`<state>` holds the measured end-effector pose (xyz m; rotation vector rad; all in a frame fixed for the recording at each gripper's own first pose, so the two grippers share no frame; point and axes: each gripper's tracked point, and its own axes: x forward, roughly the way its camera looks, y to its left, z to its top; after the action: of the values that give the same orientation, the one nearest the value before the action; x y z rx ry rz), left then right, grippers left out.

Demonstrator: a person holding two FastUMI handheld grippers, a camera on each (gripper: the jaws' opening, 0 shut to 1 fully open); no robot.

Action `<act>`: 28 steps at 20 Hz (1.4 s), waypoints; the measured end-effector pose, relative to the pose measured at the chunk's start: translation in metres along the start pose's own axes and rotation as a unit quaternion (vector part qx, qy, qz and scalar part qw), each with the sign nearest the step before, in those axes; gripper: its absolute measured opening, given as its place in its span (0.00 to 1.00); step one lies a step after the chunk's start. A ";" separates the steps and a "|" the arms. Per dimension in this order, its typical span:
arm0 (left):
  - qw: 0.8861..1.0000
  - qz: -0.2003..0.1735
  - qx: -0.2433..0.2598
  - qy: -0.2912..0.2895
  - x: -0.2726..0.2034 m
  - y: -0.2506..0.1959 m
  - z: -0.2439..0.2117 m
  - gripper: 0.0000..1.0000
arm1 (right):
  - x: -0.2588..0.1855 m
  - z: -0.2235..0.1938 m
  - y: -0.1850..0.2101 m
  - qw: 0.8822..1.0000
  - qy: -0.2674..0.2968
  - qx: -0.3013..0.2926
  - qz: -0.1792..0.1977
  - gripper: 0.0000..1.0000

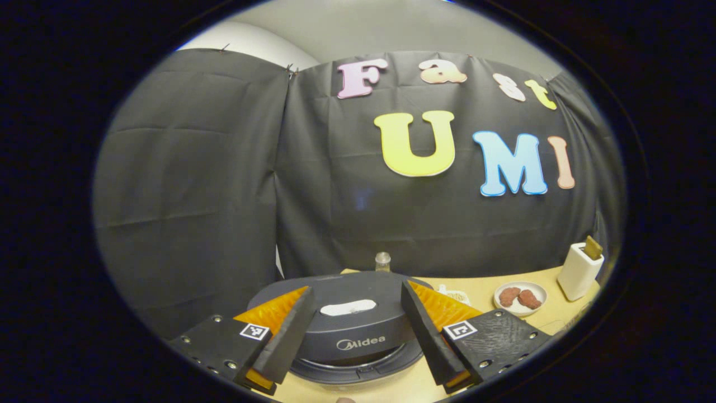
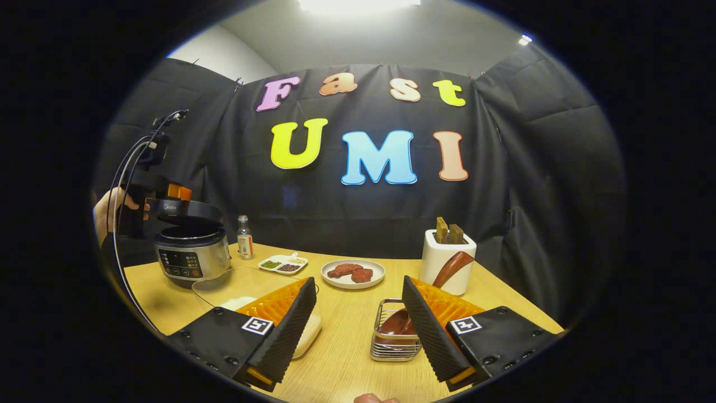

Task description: Close the left gripper, press the button to open the rice cooker; take a wooden spoon from the chopstick holder with the right hand, scoop a spoonful of rice and pour it into the rice cooker, then put the wooden spoon back into the chopstick holder.

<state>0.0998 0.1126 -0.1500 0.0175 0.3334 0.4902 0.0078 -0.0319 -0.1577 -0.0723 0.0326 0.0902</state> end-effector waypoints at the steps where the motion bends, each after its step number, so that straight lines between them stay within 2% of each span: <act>1: 1.000 0.000 -0.001 0.010 0.000 -0.001 -0.011 0.96 | -0.001 -0.003 0.001 1.000 0.003 0.000 0.004 0.99; 6: 0.999 0.002 0.007 0.045 0.009 -0.006 -0.053 0.96 | -0.008 -0.007 -0.001 1.000 0.002 0.011 0.015 0.99; 9: 0.999 -0.002 0.018 0.031 0.009 -0.006 -0.055 0.96 | -0.010 -0.009 -0.002 1.000 0.000 0.018 0.016 0.99; 11: 0.999 -0.015 0.020 0.031 0.009 -0.006 -0.056 0.99 | -0.010 -0.011 -0.002 1.000 0.000 0.025 0.017 0.99; 13: 0.999 -0.022 0.020 0.029 0.008 -0.006 -0.057 0.96 | -0.007 -0.014 -0.003 0.999 0.002 0.030 0.020 0.99; 17: 0.999 -0.023 0.026 0.024 0.007 -0.007 -0.068 0.97 | -0.006 -0.028 0.004 0.999 0.012 0.044 0.029 0.99; 18: 0.999 -0.023 0.029 0.023 0.008 -0.008 -0.065 0.97 | -0.007 -0.032 0.007 0.998 0.018 0.047 0.032 0.94; 19: 0.999 -0.024 0.029 0.027 0.009 -0.006 -0.065 0.97 | -0.006 -0.036 0.009 0.998 0.024 0.049 0.034 0.98; 20: 0.999 -0.025 0.029 0.033 0.009 -0.006 -0.064 0.98 | -0.006 -0.039 0.009 0.998 0.028 0.050 0.034 0.98; 24: 0.999 -0.023 0.022 0.031 0.001 -0.004 -0.055 0.98 | -0.007 -0.024 -0.003 0.999 0.021 0.041 0.012 0.98; 26: 0.999 -0.021 0.027 0.010 -0.009 -0.007 -0.039 0.94 | -0.008 -0.010 -0.018 0.999 0.010 0.031 -0.013 0.98; 28: 0.999 -0.032 0.020 -0.027 -0.030 -0.017 -0.011 0.94 | -0.009 0.009 -0.035 0.999 -0.004 0.027 -0.040 0.98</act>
<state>0.0791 0.0825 -0.1523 0.0576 0.2896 0.4180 0.0025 -0.0663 -0.1460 -0.0186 0.0236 0.0096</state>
